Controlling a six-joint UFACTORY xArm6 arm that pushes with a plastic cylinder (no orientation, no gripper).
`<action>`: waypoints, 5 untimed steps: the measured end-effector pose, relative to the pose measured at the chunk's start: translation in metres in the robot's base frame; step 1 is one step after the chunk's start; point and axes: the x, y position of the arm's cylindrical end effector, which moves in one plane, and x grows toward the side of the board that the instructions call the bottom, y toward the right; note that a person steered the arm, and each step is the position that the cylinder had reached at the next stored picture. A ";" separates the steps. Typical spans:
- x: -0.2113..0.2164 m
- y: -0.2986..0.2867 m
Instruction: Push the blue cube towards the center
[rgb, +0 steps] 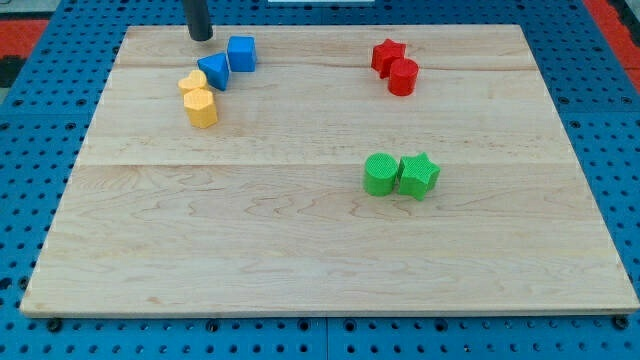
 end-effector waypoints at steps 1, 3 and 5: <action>0.044 0.061; 0.079 0.095; 0.064 0.105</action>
